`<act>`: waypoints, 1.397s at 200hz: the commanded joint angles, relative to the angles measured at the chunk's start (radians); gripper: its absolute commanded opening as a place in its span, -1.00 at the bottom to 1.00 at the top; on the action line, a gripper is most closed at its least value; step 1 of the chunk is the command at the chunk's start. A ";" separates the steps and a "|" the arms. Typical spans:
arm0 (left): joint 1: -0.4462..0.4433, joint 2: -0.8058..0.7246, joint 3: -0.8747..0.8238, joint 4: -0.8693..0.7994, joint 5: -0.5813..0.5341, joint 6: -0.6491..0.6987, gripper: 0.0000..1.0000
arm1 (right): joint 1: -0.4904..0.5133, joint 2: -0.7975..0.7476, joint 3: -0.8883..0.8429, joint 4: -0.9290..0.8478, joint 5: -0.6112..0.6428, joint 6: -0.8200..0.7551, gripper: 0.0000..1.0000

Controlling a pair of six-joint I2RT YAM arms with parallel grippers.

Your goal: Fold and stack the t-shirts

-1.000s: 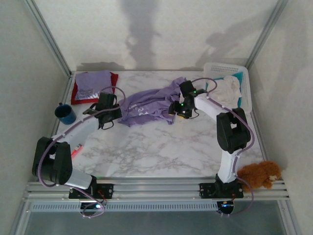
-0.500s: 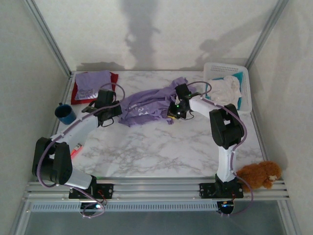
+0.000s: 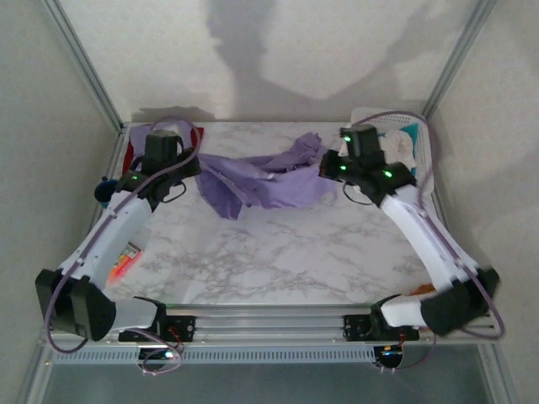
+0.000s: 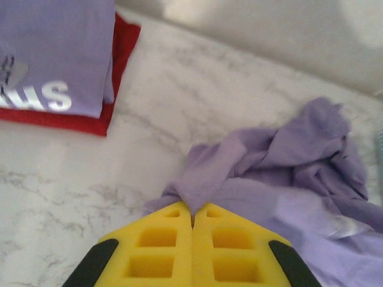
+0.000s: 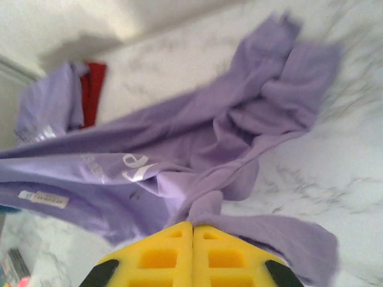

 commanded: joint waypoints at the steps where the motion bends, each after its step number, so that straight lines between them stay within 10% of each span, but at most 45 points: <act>1: 0.006 -0.075 0.067 -0.086 -0.024 0.022 -1.00 | 0.047 -0.141 -0.048 -0.111 0.200 -0.002 -1.00; 73: 0.051 -0.094 0.079 -0.240 0.000 0.054 -1.00 | 0.235 -0.199 -0.152 -0.160 0.215 0.070 -1.00; 139: 0.141 0.177 -0.114 -0.014 0.118 0.119 -1.00 | 0.101 0.062 -0.262 0.107 0.017 0.054 -1.00; 176: 0.142 0.244 -0.108 0.015 0.075 0.140 0.55 | 0.052 0.209 -0.217 0.161 -0.064 0.057 -1.00; 279: -0.391 0.028 -0.332 -0.044 -0.260 0.206 0.57 | -0.046 0.288 -0.182 0.143 -0.119 -0.004 -1.00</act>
